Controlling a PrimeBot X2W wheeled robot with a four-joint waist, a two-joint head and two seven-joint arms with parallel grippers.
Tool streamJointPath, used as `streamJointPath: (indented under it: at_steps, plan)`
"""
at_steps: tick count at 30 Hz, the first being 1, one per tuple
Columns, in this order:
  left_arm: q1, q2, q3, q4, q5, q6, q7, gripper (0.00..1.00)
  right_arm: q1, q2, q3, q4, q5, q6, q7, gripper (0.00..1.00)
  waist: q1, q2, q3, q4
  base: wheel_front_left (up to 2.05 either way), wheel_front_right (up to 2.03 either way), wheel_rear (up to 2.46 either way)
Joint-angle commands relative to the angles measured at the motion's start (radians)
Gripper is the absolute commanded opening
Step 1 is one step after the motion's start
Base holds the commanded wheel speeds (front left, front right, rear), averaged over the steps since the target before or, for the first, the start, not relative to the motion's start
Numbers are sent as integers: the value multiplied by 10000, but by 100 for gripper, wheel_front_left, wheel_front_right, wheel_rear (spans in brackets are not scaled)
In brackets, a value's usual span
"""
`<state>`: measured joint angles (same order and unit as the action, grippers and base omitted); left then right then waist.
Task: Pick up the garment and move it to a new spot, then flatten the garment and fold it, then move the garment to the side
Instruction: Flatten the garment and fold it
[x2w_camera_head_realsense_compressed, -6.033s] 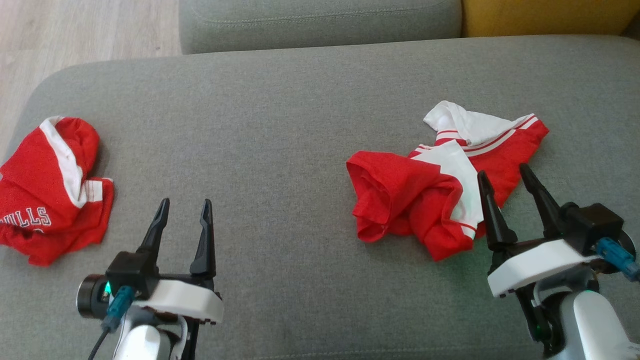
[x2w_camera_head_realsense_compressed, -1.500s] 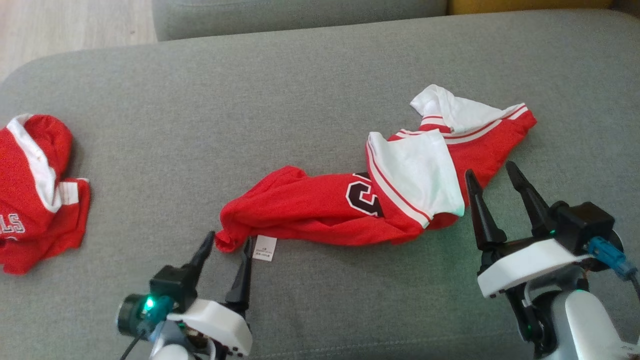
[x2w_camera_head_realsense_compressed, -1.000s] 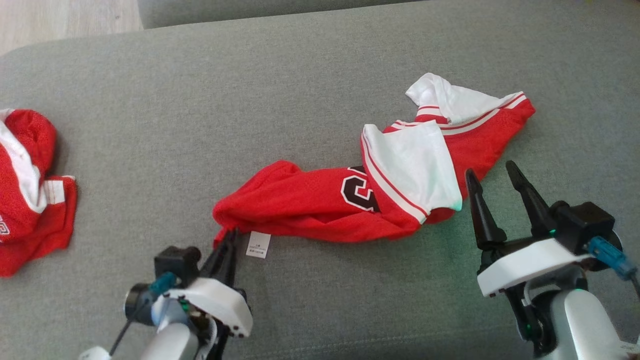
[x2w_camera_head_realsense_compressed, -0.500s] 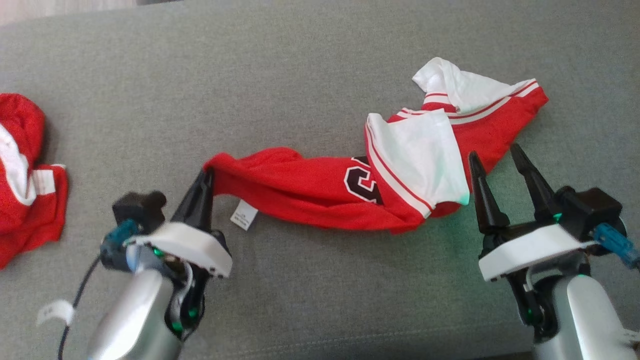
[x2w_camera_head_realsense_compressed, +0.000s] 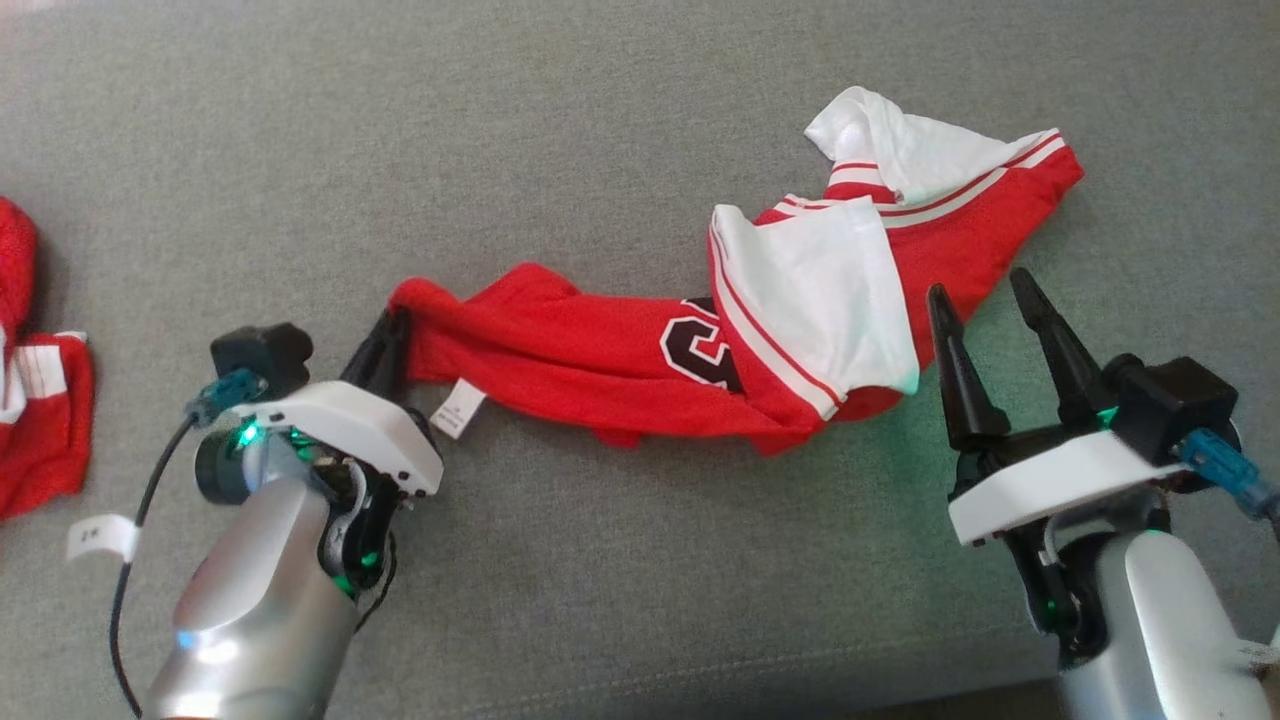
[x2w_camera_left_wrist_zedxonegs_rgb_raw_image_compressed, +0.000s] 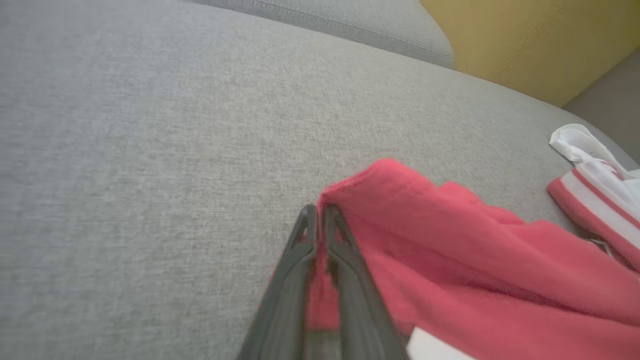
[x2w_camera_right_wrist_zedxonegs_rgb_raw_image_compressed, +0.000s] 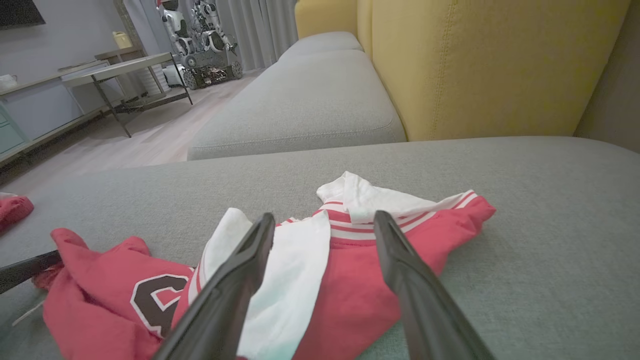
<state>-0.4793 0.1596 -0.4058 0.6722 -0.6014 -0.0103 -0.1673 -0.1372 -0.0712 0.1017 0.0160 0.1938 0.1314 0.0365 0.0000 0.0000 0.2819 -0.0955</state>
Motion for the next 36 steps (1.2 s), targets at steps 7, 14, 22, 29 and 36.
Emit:
streamJointPath:
  at_steps: [7,14,22,29,36]
  plan:
    - [-73,270,643,-119,428,311,-889,100,-207,-65,216,-258,-15,-7,-165,100,0,0,-445,63,0,0,0]
    - [1313,340,1464,-2781,1871,1218,-941,100,-54,-185,133,-312,-138,-7,-131,100,0,0,-926,363,0,0,0]
    - [3059,442,1890,-4637,2641,1629,-943,100,191,-250,198,-312,-193,-7,-3,100,0,0,-1452,551,0,0,0]
    - [4201,506,1870,-5434,2801,1847,-931,100,424,-240,322,-306,-190,-7,57,100,0,0,-1796,550,0,0,0]
    - [4693,566,1678,-6013,2902,2055,-571,100,553,-210,296,-383,-217,-7,95,100,0,0,-1889,580,0,0,0]
